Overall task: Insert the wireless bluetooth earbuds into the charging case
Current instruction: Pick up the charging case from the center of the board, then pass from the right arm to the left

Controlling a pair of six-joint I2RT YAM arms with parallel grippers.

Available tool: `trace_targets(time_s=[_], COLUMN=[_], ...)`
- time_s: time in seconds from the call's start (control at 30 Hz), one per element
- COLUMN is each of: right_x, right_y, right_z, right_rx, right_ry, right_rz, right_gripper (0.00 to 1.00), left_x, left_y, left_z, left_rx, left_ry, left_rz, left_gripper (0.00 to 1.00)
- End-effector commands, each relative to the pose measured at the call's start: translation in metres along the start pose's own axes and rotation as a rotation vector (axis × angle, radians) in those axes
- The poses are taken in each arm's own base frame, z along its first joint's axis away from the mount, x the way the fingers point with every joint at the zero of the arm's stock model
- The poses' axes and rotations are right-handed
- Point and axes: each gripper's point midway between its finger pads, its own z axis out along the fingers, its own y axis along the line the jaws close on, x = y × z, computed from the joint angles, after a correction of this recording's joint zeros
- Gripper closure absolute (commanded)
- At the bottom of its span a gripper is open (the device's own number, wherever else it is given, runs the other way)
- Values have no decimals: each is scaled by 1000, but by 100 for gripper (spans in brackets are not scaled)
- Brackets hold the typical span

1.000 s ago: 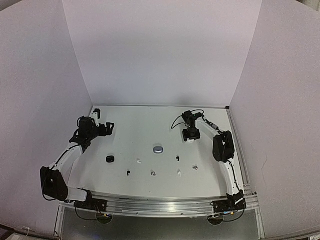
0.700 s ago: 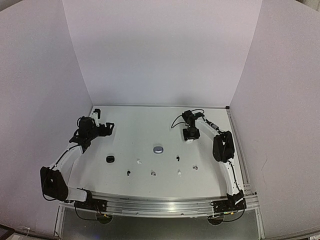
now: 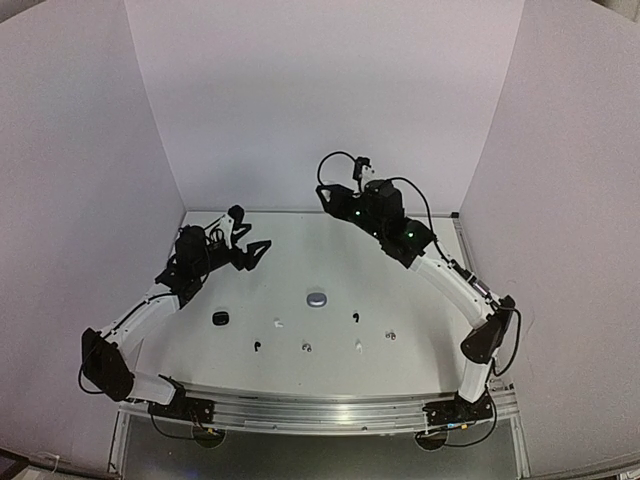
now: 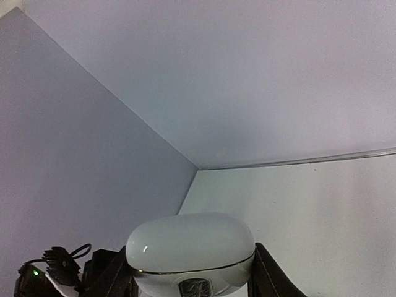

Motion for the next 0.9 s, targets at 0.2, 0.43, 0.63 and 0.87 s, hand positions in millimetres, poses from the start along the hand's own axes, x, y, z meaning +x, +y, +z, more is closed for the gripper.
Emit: trace_targets(time_s=[0.2, 0.43, 0.63, 0.87], right_x=[24, 34, 36, 36], right_y=[61, 74, 76, 79], right_z=[15, 14, 17, 20], right_rx=[-190, -225, -231, -243], right_ry=[-6, 12, 14, 14], right_rz=[62, 89, 100, 102], right_gripper=[100, 100, 100, 100], left_x=[-113, -115, -131, -132], left_y=[-37, -53, -56, -56], left_z=[20, 29, 29, 33], left_rx=[125, 172, 167, 169], left_ry=[-465, -525, -615, -619], left_rz=[10, 49, 82, 59], left_gripper=[21, 31, 38, 54])
